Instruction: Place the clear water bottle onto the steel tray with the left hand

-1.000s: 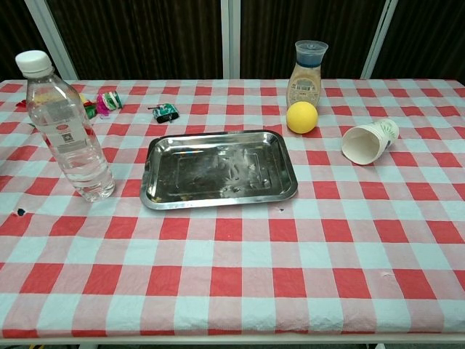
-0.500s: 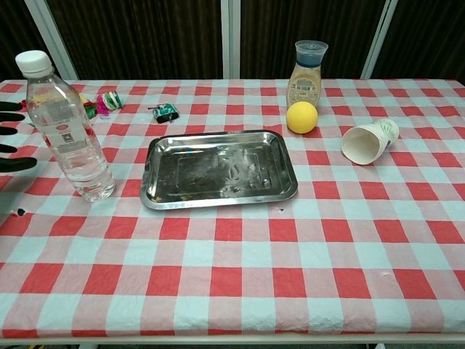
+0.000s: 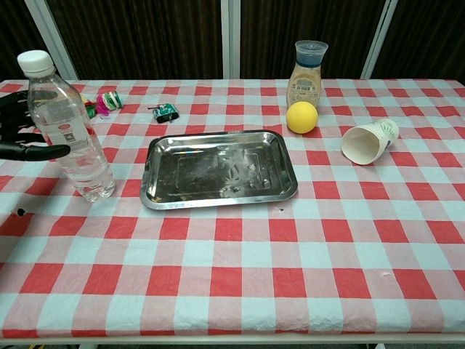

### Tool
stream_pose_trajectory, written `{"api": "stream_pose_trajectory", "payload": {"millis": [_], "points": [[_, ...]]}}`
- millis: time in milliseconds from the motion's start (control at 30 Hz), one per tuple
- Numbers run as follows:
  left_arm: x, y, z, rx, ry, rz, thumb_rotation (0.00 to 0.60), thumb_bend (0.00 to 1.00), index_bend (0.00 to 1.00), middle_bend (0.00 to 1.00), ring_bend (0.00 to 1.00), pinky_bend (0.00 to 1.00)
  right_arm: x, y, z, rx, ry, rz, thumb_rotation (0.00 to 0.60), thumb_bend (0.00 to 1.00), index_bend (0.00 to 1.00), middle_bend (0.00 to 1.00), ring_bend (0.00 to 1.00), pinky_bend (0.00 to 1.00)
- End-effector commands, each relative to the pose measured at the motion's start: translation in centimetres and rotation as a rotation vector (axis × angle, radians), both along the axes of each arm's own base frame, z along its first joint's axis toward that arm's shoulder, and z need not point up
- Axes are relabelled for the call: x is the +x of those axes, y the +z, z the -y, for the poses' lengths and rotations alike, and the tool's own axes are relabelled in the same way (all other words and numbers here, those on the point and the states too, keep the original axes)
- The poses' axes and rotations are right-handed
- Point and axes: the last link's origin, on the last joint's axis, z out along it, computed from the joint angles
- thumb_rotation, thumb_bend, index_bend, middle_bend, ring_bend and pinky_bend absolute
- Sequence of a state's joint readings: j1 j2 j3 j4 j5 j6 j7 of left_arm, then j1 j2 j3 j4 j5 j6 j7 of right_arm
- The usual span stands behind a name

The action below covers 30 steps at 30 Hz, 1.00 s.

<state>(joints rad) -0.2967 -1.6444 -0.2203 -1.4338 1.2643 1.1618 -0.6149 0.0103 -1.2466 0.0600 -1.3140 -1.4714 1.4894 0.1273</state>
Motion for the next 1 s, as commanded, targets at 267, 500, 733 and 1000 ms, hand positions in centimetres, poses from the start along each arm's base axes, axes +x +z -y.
{"api": "stream_pose_trajectory", "payload": {"millis": [267,500,733,1000], "points": [[0.7,-0.4,-0.2,-0.039,0.003,0.024,0.6,0.0,0.19,0.19,0.14,0.21,-0.1,0.0,0.1,0.003,-0.016,0.011,0.6,0.08,0.02,0.04,0.0,0.0],[1.4,-2.5,-1.2,-0.074,0.006,0.069,0.6,0.0,0.19,0.23,0.15,0.21,-0.3,0.4,0.0,-0.01,-0.03,0.021,0.6,0.08,0.02,0.04,0.0,0.0],[2.1,-2.1,-2.3,-0.028,0.016,0.098,0.6,0.09,0.45,0.49,0.34,0.38,-0.3,0.5,0.2,-0.003,-0.047,0.028,0.6,0.08,0.02,0.04,0.0,0.0],[2.8,-0.6,-3.8,0.031,0.03,0.104,0.6,0.2,0.64,0.68,0.52,0.53,-0.4,0.5,0.2,0.006,-0.062,0.03,0.6,0.08,0.01,0.04,0.0,0.0]]}}
